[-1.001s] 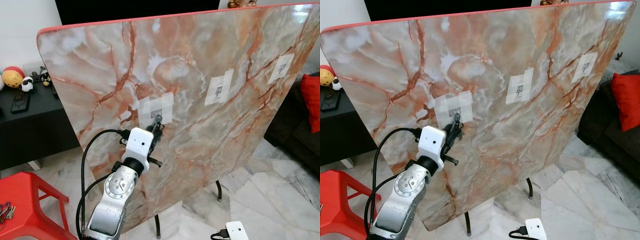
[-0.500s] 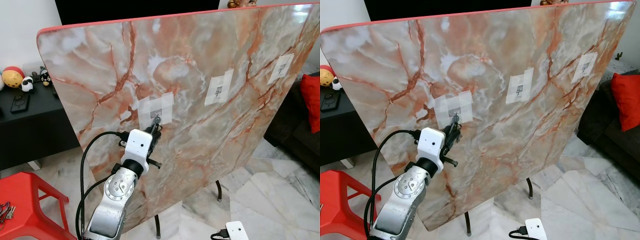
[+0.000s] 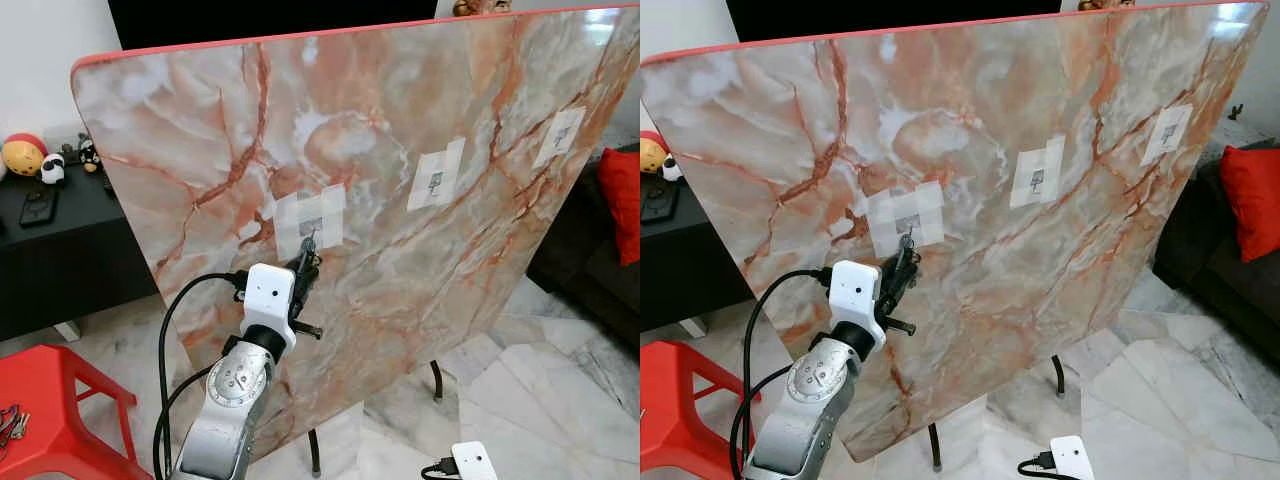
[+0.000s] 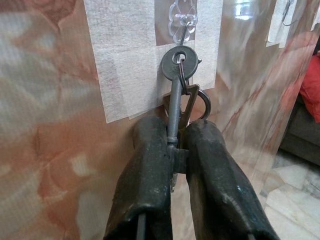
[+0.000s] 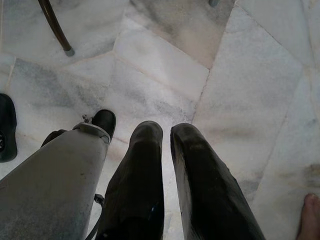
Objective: Hang keys on a hook
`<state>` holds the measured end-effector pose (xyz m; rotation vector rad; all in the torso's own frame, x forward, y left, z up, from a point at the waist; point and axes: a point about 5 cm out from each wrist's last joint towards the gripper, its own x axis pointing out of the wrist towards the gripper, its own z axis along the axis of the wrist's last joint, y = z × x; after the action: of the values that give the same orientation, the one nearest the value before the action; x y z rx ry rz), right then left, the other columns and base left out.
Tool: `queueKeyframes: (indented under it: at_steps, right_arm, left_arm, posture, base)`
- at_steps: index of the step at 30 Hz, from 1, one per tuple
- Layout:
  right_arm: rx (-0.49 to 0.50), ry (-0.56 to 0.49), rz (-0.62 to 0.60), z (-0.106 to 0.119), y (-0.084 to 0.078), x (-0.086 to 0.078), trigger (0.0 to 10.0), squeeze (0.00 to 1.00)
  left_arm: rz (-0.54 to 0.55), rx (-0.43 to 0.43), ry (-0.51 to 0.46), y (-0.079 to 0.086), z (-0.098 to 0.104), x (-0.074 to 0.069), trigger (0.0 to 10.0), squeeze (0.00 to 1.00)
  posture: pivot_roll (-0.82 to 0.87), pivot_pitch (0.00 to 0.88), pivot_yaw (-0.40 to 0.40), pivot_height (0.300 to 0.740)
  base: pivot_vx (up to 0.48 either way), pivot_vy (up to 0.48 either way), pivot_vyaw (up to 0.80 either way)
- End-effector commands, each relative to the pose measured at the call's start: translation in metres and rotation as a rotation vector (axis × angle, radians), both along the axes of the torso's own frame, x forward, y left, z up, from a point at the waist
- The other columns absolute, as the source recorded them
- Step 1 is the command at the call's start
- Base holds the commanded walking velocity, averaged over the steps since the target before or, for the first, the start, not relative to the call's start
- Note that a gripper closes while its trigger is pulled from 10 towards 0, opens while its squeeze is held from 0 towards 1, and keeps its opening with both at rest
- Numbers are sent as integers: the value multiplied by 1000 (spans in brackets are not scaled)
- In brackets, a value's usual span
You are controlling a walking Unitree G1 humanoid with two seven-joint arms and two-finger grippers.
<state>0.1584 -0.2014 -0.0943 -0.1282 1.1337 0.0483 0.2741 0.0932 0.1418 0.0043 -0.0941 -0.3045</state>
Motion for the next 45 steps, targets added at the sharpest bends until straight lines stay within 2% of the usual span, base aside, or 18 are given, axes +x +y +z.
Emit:
queueKeyframes:
  at_steps: [1, 18, 23, 25, 27, 29, 30, 34, 45]
  right_arm:
    - [-7, -14, -7, 2, -3, 4, 10000, 0]
    - [-5, -15, -6, 2, -4, 4, 10000, 0]
    - [-5, -15, -7, 2, -4, 4, 10000, 0]
    - [-5, -15, -8, 2, -4, 4, 10000, 0]
    - [-5, -15, -8, 2, -4, 4, 10000, 0]
    - [-5, -13, -2, 2, -4, 3, 10000, 0]
    - [-5, -13, -2, 2, -4, 3, 10000, 0]
    - [-5, -12, -2, 2, -4, 3, 10000, 0]
    - [-5, -12, -2, 2, -4, 3, 10000, 0]
  left_arm:
    - [28, -20, -4, 5, 2, 1, 10000, 1000]
    - [18, -26, -12, 7, 1, -3, 10000, 1000]
    - [54, 27, 2, 23, -5, -6, 10000, 1000]
    - [80, 72, 4, 39, -7, -9, 10000, 1000]
    - [86, 80, 5, 42, -7, -10, 10000, 1000]
    - [33, 191, 35, 59, -15, -22, 10000, 1000]
    - [33, 191, 35, 59, -15, -22, 10000, 1000]
    - [-40, 255, 105, 69, -30, -39, 10000, 1000]
    - [-40, 255, 105, 69, -30, -39, 10000, 1000]
  posture:
    - [69, 0, -92, 740]
    - [70, 0, -92, 740]
    - [71, 0, -92, 740]
    - [74, 0, -94, 740]
    - [74, 0, -94, 740]
    - [86, 0, -97, 740]
    - [86, 0, -97, 740]
    - [82, 0, -91, 740]
    - [82, 0, -91, 740]
  base:
    - [0, 0, 0]
    - [0, 0, 0]
    - [0, 0, 0]
    - [0, 0, 0]
    - [0, 0, 0]
    - [0, 0, 0]
    - [0, 0, 0]
    - [0, 0, 0]
    - [0, 0, 0]
